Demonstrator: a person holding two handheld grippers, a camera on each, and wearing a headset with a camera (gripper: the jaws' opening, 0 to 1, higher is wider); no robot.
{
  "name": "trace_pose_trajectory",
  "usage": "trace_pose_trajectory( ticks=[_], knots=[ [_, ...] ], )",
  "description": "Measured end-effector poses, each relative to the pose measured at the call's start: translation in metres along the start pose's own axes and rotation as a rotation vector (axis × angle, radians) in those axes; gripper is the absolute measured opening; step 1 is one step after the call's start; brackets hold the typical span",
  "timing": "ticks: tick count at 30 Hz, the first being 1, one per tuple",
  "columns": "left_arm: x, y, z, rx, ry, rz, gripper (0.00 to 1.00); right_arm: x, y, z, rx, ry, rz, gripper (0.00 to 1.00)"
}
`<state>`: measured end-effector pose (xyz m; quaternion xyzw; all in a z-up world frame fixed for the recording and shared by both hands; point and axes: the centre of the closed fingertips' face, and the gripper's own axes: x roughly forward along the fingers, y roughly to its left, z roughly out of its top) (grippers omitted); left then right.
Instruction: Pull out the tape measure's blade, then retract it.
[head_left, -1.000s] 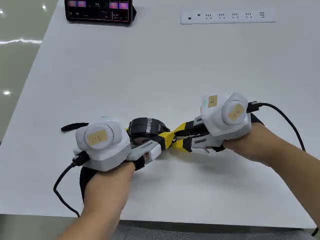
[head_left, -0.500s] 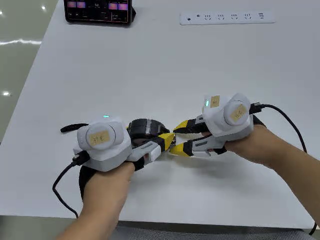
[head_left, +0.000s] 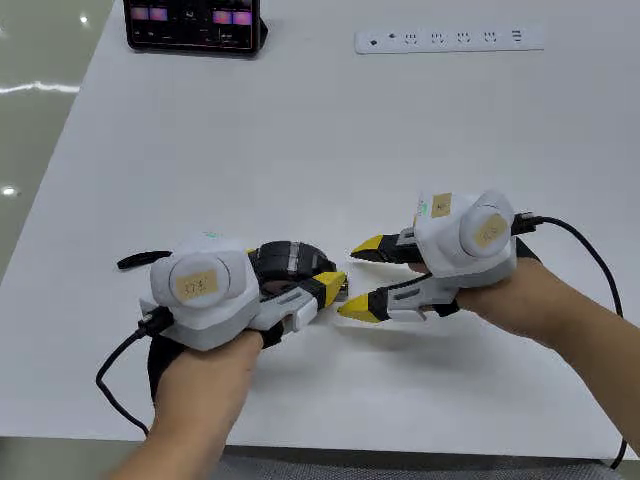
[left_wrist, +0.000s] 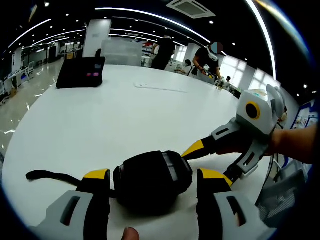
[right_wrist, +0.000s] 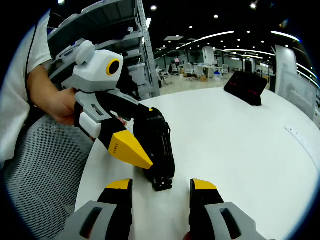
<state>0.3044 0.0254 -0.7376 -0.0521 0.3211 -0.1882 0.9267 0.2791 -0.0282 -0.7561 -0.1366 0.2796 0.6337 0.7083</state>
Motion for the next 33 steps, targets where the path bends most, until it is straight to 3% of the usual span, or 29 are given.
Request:
trace_pose_trajectory(
  ticks=[11,23,33],
  knots=[
    [-0.017,0.0,0.007,0.121,-0.021,-0.015,0.73,-0.019,-0.001,0.005,0.026,-0.03,-0.067,0.57],
    [-0.037,0.0,0.01,0.21,-0.03,-0.061,0.78,-0.05,-0.003,0.009,0.029,-0.04,-0.155,0.71],
    [-0.05,0.001,0.007,0.239,-0.022,-0.108,0.84,-0.067,0.0,0.009,0.014,-0.049,-0.184,0.79]
  ],
)
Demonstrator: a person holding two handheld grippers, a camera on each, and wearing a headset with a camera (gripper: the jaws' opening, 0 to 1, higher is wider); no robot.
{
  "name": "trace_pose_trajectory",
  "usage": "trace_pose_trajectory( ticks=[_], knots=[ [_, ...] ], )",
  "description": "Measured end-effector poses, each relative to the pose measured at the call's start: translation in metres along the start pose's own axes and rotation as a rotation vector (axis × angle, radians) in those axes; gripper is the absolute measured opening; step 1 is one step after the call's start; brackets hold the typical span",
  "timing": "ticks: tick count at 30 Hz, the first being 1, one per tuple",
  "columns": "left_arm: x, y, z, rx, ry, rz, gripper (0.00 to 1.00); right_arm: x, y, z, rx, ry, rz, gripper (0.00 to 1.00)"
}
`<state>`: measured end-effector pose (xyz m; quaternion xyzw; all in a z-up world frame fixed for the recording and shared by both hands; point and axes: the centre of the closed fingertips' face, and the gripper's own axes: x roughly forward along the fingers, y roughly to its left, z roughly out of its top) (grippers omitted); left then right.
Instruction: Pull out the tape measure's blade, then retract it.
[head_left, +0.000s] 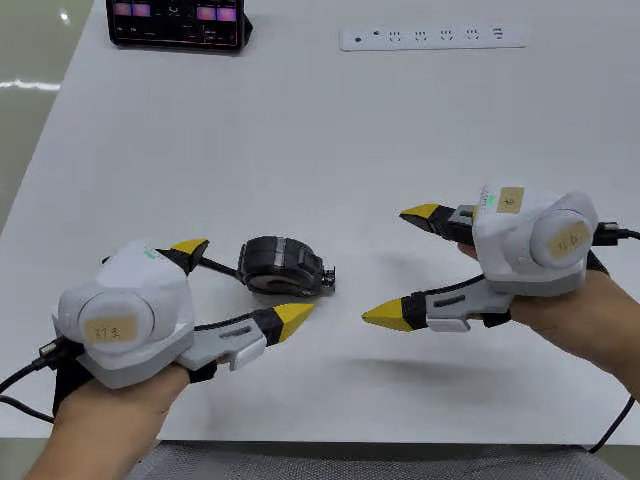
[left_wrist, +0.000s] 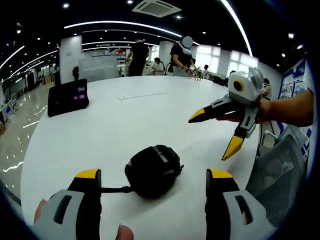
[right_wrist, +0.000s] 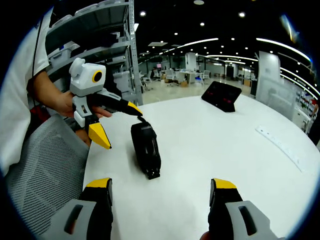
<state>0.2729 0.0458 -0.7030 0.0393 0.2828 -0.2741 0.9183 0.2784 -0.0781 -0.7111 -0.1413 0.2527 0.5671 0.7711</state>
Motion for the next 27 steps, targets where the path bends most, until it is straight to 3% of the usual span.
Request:
trace_pose_trajectory(
  ticks=[5,8,12,27],
  knots=[
    [-0.007,0.0,0.0,0.018,0.002,-0.016,0.88,-0.009,-0.002,-0.005,-0.011,0.002,-0.018,0.81],
    [-0.008,0.003,-0.005,0.036,0.029,-0.013,0.88,-0.014,-0.003,-0.006,-0.023,-0.012,-0.032,0.83],
    [-0.012,0.004,-0.008,0.056,0.035,-0.018,0.89,-0.021,-0.003,-0.008,-0.022,-0.016,-0.046,0.81],
    [-0.029,0.006,-0.011,0.089,0.043,-0.048,0.99,-0.047,-0.002,-0.025,0.028,-0.008,-0.092,0.95]
  ],
)
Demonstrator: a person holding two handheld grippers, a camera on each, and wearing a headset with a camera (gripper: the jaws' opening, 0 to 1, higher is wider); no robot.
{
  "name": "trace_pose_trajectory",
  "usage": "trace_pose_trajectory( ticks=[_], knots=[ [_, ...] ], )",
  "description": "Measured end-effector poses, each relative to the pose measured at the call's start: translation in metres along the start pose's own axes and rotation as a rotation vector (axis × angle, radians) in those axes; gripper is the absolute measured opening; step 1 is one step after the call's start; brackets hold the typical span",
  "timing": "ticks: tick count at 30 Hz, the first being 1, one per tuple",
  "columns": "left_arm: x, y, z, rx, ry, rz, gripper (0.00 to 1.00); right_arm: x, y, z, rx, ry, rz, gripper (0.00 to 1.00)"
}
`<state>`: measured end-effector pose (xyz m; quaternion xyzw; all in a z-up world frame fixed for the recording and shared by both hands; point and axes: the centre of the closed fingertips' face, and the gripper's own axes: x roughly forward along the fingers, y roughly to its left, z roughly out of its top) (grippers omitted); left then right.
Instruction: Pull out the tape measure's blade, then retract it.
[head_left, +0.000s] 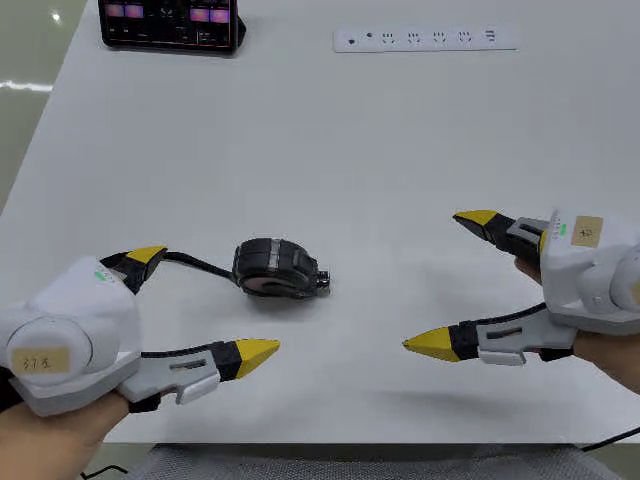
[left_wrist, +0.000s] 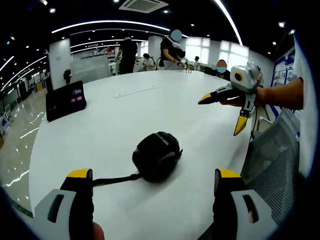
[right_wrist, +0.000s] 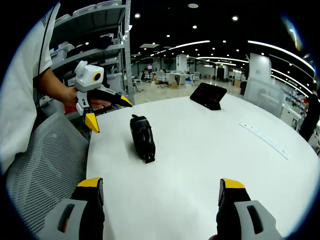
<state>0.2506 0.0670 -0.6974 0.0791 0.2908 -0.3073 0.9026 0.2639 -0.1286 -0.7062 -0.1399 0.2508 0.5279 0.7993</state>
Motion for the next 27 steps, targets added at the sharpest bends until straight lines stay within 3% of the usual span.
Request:
trace_pose_trajectory(
  ticks=[11,27],
  knots=[
    [-0.013,0.006,-0.003,-0.006,0.006,-0.008,0.99,-0.022,-0.002,-0.003,0.027,-0.001,-0.044,0.97],
    [-0.022,0.005,-0.009,0.011,0.027,-0.055,0.99,-0.052,-0.002,-0.017,0.096,0.015,-0.077,0.93]
  ],
)
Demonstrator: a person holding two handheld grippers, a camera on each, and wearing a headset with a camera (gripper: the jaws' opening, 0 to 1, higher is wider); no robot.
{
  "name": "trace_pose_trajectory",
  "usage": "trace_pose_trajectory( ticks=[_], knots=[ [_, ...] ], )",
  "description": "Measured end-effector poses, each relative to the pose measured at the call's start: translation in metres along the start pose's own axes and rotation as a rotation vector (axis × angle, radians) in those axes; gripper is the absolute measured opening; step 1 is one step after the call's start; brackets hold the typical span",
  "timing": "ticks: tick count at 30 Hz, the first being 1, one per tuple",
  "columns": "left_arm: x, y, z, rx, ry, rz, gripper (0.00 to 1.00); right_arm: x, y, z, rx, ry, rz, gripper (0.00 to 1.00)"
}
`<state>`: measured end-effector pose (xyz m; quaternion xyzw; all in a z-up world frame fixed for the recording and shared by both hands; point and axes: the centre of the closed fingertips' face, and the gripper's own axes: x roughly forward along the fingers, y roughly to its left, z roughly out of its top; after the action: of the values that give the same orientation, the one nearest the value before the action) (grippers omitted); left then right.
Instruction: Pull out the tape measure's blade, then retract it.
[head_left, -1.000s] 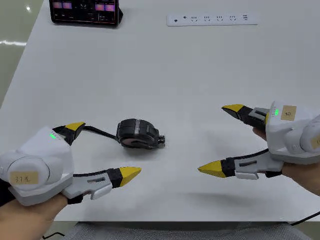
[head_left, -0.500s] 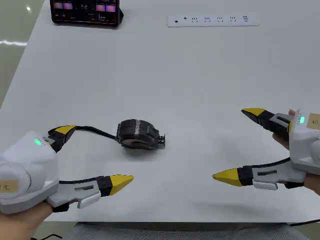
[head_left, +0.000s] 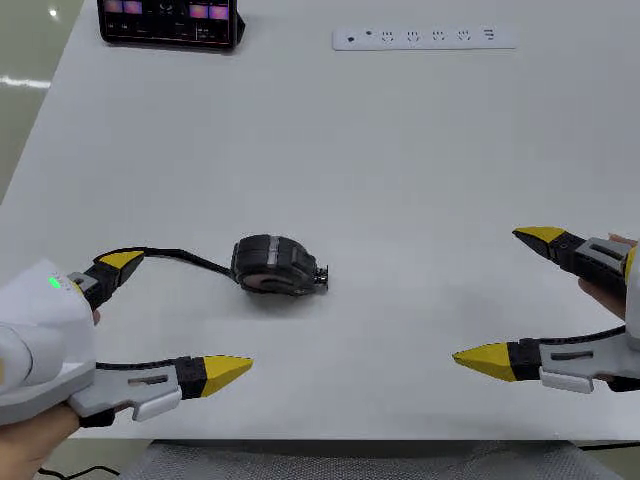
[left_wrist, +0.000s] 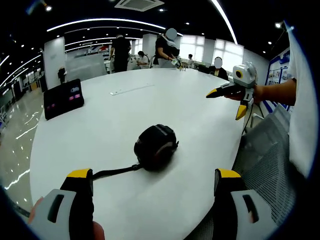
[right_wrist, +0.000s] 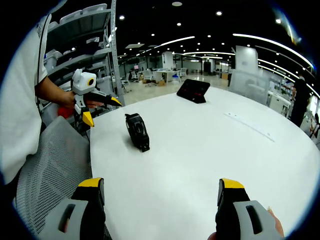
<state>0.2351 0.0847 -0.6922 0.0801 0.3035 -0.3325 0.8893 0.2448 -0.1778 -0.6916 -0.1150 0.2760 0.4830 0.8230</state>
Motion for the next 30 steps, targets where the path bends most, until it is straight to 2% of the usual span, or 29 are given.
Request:
trace_pose_trajectory(
  ticks=[11,18,30],
  knots=[
    [-0.005,-0.001,-0.008,0.029,0.029,-0.018,0.99,-0.009,0.006,-0.017,0.019,0.039,0.009,0.95],
    [-0.005,-0.005,-0.015,0.046,0.052,-0.028,0.99,-0.013,0.006,-0.022,0.029,0.049,0.003,0.95],
    [-0.006,-0.002,-0.015,0.049,0.055,-0.026,0.99,-0.02,0.004,-0.035,0.043,0.072,-0.006,0.97]
  ],
)
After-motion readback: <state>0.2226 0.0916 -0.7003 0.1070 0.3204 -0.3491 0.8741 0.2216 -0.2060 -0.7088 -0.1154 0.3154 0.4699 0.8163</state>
